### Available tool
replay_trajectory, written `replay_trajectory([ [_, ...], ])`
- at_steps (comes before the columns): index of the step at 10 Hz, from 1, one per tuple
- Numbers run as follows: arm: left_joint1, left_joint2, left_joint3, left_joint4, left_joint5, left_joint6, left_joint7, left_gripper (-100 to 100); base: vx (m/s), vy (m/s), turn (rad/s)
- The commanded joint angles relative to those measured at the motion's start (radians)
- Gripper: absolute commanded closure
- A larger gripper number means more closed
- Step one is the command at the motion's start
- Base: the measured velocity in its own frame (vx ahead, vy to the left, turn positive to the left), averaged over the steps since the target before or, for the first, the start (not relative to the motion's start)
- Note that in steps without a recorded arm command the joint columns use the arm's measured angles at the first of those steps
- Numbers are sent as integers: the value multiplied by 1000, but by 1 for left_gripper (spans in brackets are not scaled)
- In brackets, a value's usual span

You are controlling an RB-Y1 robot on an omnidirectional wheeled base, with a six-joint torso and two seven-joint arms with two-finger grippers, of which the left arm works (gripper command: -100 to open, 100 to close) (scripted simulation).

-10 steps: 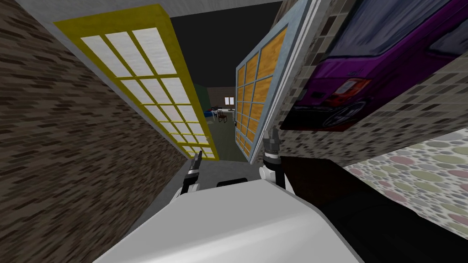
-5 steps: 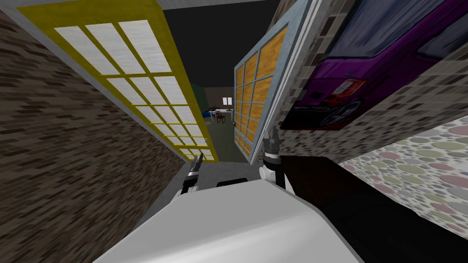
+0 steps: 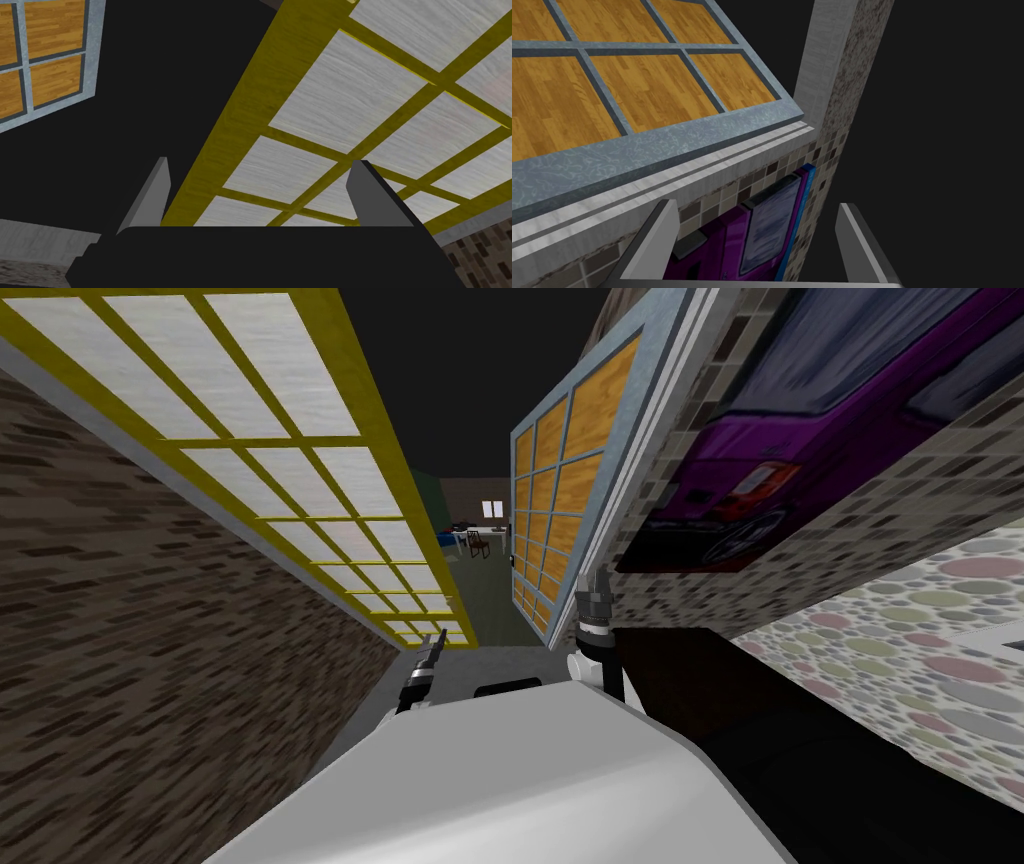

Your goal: Push the door open

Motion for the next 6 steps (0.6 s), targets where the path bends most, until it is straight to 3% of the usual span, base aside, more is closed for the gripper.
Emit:
replay_trajectory([
  [1, -4, 9, -3, 33, -2, -8, -41, -100, 95, 58, -83],
  [6, -27, 33, -10, 146, -6, -37, -149, -100, 73, 60, -71],
])
